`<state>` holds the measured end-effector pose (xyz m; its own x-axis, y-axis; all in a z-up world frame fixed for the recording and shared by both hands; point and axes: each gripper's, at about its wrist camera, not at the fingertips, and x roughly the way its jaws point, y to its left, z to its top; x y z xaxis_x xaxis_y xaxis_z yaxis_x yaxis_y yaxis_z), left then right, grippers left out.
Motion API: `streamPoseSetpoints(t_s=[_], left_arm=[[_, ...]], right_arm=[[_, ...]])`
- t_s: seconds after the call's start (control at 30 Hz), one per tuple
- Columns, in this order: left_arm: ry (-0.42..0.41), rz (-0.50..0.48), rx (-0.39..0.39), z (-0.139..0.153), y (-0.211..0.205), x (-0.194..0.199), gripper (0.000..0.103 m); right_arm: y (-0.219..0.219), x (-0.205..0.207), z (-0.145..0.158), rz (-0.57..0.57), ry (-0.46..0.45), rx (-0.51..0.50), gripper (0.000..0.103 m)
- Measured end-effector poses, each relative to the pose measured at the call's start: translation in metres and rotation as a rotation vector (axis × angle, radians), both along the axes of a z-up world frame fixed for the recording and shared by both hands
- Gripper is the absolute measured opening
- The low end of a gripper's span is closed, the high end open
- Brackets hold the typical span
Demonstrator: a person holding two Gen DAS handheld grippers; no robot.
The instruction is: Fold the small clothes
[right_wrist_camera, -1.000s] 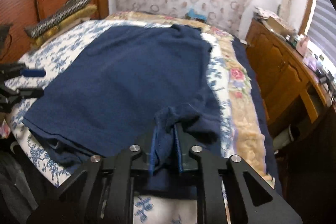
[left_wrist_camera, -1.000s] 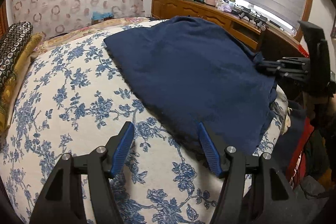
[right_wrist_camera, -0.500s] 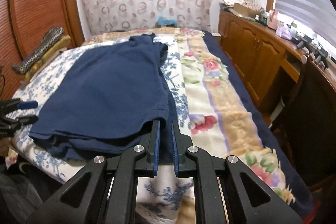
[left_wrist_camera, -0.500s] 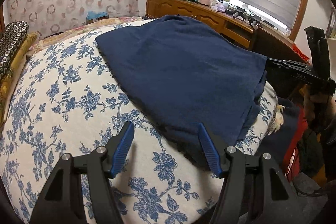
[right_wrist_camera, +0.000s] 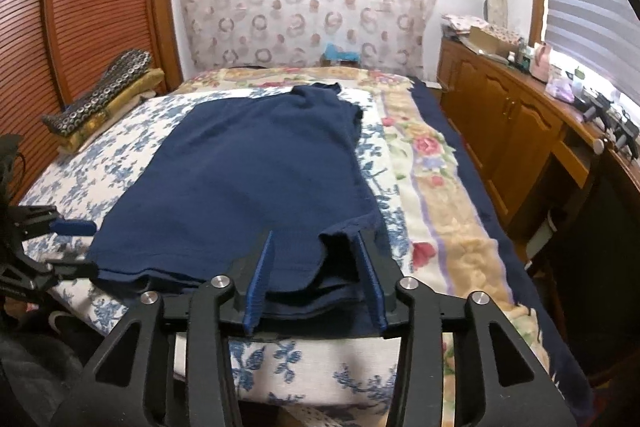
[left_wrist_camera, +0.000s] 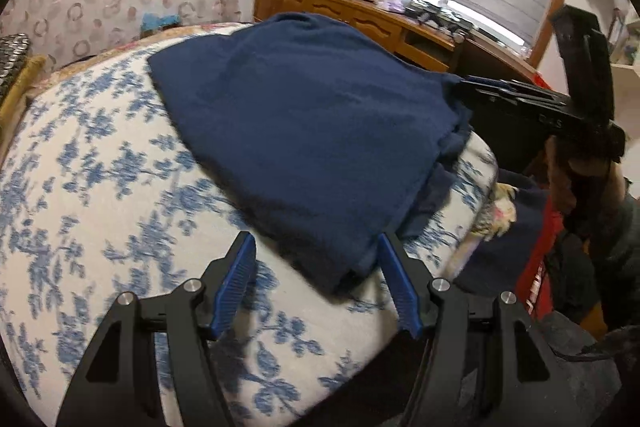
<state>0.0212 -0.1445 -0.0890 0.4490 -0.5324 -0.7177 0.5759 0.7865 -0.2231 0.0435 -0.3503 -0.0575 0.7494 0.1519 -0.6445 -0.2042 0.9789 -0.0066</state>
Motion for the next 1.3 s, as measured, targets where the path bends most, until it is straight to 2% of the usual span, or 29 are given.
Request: streamPoseSetpoints(t_s=[0.03, 0.07, 0.13, 0.17, 0.2, 0.23, 0.27, 0.53, 0.67, 0.8, 0.93, 1.17, 1.3], left_arm=[[0.007, -0.014, -0.008, -0.001, -0.002, 0.0, 0.062], [0.019, -0.035, -0.017, -0.002, -0.004, -0.001, 0.052], [0.023, -0.049, -0.009, -0.003, -0.008, -0.001, 0.041], [0.007, -0.05, 0.008, -0.002, -0.011, -0.002, 0.027], [-0.005, -0.047, 0.023, -0.001, -0.012, -0.002, 0.021], [-0.02, -0.04, 0.028, 0.002, -0.012, -0.002, 0.008], [-0.024, -0.042, 0.022, 0.005, -0.011, -0.001, 0.004], [-0.111, -0.048, -0.055, 0.061, -0.007, 0.014, 0.002], [-0.142, -0.055, -0.065, 0.081, -0.011, 0.031, 0.002], [-0.154, -0.049, -0.069, 0.092, -0.015, 0.045, 0.002], [-0.162, -0.039, -0.066, 0.097, -0.019, 0.054, 0.002], [-0.161, -0.02, -0.083, 0.096, -0.014, 0.058, 0.002], [-0.162, -0.01, -0.098, 0.097, -0.01, 0.058, 0.002]], right_arm=[[0.002, 0.0, -0.001, 0.005, 0.002, 0.002, 0.045], [0.003, 0.001, -0.001, 0.012, 0.005, 0.006, 0.048], [0.006, 0.001, -0.002, 0.032, 0.011, 0.012, 0.052], [0.008, 0.001, -0.002, 0.046, 0.015, 0.015, 0.054], [0.01, 0.0, -0.002, 0.058, 0.015, 0.016, 0.056], [0.012, -0.001, -0.002, 0.072, 0.014, 0.017, 0.057], [0.014, -0.001, -0.002, 0.081, 0.013, 0.018, 0.061], [0.035, -0.009, -0.004, 0.207, 0.022, 0.006, 0.072], [0.05, -0.012, -0.002, 0.283, 0.008, -0.015, 0.076], [0.062, -0.009, 0.0, 0.338, -0.004, -0.019, 0.08], [0.069, -0.001, -0.011, 0.365, 0.032, -0.048, 0.082], [0.059, 0.003, -0.029, 0.351, 0.072, -0.17, 0.082], [0.046, 0.008, -0.039, 0.298, 0.087, -0.255, 0.082]])
